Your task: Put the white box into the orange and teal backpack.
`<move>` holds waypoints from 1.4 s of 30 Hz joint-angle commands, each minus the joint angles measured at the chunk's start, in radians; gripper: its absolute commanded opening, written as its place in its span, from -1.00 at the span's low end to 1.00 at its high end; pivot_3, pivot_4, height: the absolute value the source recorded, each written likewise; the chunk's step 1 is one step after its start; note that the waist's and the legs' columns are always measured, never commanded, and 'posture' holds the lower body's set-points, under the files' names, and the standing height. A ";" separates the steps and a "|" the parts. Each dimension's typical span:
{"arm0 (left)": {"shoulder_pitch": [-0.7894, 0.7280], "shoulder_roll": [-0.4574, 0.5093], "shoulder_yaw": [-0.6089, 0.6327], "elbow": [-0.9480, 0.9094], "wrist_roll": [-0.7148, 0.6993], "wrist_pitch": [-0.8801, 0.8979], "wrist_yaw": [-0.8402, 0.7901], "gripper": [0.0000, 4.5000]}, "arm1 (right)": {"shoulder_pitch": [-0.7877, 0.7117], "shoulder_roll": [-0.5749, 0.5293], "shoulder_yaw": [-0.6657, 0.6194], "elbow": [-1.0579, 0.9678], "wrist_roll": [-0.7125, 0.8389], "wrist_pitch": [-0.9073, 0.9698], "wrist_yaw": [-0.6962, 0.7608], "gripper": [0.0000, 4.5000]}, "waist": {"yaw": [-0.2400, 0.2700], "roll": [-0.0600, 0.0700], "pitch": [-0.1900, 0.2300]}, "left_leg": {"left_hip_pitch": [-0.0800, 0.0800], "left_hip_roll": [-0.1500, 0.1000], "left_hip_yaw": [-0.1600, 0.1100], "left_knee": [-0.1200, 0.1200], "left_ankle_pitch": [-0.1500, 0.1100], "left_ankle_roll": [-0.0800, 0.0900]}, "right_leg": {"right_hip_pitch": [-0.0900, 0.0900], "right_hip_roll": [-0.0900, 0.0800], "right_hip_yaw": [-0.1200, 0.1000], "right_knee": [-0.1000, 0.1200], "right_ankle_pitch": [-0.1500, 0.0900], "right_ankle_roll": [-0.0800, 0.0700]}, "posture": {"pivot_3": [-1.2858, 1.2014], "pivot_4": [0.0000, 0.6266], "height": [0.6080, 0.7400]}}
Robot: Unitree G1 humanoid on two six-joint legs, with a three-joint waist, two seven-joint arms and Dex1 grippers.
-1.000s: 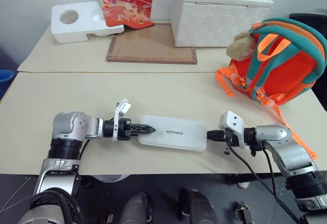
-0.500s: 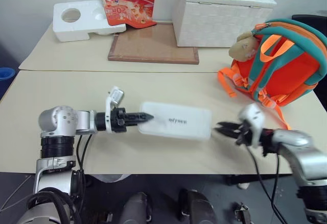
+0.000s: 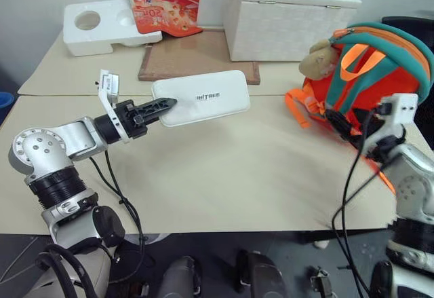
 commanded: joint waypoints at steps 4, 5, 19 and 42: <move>-0.043 0.036 -0.016 -0.092 -0.098 -0.001 -0.021 -0.45 | -0.221 0.021 0.052 0.276 -0.035 -0.155 0.011 0.91 | -0.007 0.001 0.000 | 0.000 0.000 0.000 0.000 0.001 -0.001 | 0.000 0.001 0.000 0.000 0.000 0.000 | 0.03 -0.52 1.00; -0.040 0.044 -0.029 -0.098 -0.096 -0.008 -0.022 -0.45 | -0.245 0.018 0.062 0.320 -0.045 -0.183 0.025 0.82 | -0.008 0.001 0.000 | 0.000 0.000 0.000 0.000 0.002 -0.001 | 0.000 0.001 0.000 0.000 0.000 0.000 | 0.03 -0.52 1.00; 0.005 0.303 -0.309 -0.101 0.042 -0.446 -0.232 -0.45 | -0.234 -0.113 0.195 0.172 0.069 -0.035 0.427 -0.98 | -0.019 0.003 0.002 | 0.000 0.002 0.003 -0.002 0.002 -0.003 | -0.003 0.003 0.004 0.000 0.000 0.000 | 0.03 -0.52 1.00; -0.208 0.228 -0.534 0.073 0.124 -0.745 -0.548 -0.45 | 0.088 -0.591 -0.076 -0.375 0.903 0.654 0.586 -0.98 | 0.027 0.002 0.006 | -0.015 -0.003 0.001 0.006 0.005 0.007 | -0.012 -0.001 -0.003 0.000 0.003 0.005 | 0.03 -0.52 1.00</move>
